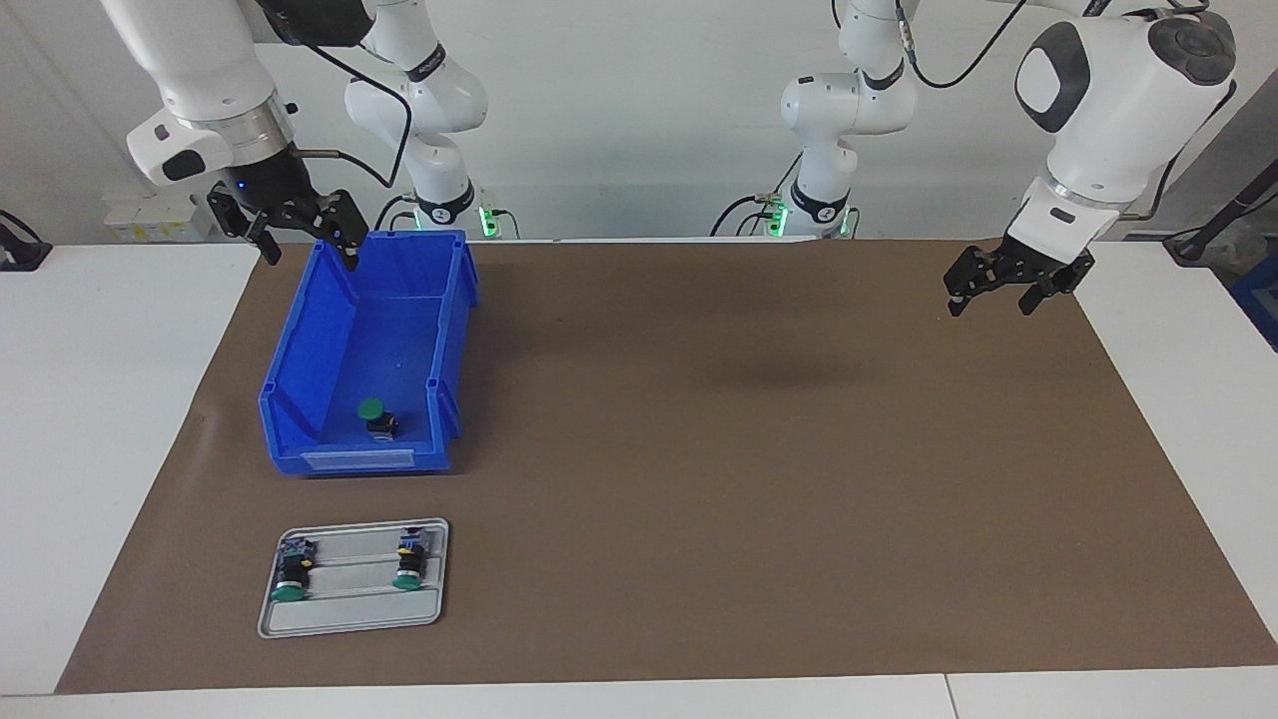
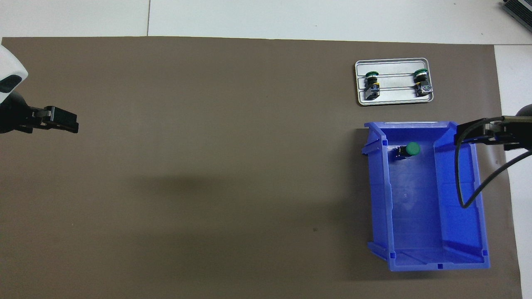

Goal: Place and press button with both arms

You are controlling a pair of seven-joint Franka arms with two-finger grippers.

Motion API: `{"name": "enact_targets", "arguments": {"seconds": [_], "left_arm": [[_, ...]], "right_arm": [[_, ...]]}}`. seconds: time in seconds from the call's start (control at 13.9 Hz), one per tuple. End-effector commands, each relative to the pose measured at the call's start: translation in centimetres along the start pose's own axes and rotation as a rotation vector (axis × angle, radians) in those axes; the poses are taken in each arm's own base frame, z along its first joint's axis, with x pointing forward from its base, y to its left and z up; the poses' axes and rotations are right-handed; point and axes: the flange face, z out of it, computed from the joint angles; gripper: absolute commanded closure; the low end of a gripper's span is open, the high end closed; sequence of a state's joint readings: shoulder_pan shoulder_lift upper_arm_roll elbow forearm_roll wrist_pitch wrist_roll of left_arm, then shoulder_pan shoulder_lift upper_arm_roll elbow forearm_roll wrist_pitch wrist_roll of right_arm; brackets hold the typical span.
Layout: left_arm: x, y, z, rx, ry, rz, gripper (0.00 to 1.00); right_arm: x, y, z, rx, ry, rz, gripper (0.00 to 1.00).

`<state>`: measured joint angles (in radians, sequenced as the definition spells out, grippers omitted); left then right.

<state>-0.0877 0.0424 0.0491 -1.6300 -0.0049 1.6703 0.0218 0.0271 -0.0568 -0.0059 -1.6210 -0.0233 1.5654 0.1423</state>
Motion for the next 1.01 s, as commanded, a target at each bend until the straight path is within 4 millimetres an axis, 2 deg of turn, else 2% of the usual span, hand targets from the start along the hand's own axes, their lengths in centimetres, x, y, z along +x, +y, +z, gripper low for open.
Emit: {"name": "enact_targets", "arguments": {"seconds": [0.0, 0.94], "left_arm": [[-0.78, -0.2, -0.05, -0.012, 0.009, -0.006, 0.0], [-0.78, -0.11, -0.05, -0.012, 0.009, -0.005, 0.0]], "right_arm": [[-0.4, -0.05, 0.16, 0.016, -0.017, -0.006, 0.0], [-0.61, 0.09, 0.44, 0.051, -0.026, -0.023, 0.0]]}}
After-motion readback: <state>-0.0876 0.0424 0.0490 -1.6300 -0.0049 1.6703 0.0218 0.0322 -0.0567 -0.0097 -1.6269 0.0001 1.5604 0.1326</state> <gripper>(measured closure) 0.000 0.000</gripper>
